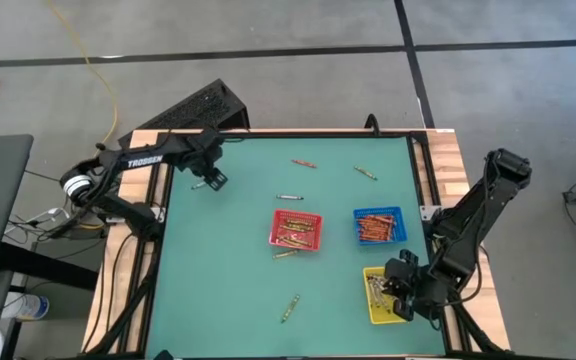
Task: Sort crayons
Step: Put the black crayon into the yellow basket
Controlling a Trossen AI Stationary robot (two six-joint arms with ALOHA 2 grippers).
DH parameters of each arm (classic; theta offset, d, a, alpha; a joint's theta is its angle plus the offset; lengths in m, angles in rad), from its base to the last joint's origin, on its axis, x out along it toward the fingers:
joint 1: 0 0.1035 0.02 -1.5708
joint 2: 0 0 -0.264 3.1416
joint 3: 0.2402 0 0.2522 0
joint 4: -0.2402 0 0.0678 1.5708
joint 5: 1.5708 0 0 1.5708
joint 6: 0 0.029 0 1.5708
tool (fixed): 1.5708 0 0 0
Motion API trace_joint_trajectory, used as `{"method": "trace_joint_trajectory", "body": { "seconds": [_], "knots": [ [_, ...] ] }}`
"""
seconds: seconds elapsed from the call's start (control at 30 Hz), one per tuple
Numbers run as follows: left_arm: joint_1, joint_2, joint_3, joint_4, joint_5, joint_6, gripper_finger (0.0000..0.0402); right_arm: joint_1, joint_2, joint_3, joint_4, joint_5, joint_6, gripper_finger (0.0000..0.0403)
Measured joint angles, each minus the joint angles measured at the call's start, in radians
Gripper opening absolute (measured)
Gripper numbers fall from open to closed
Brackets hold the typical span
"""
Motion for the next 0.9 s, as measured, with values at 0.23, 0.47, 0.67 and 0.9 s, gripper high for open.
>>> {"method": "trace_joint_trajectory", "body": {
  "seconds": [0.23, 0.47, 0.67, 0.9],
  "knots": [
    [0.009, 0.0, -0.016, -0.011, 0.041, 0.046, 0.0173, 0.003, 0.0, 0.0, 0.01, 0.0, 0.032, 0.0072],
    [0.006, 0.0, -0.092, 0.013, 0.066, 0.046, 0.0173, 0.002, 0.0, 0.0, 0.008, 0.005, -0.005, 0.0072],
    [0.008, -0.005, -0.14, 0.078, 0.075, 0.045, 0.0173, 0.002, 0.0, 0.0, 0.024, 0.15, -0.16, 0.0072],
    [0.029, -0.005, -0.159, 0.085, 0.116, -0.007, 0.0173, -0.041, 0.0, 0.0, 0.275, 0.326, -0.706, 0.0072]
  ]
}}
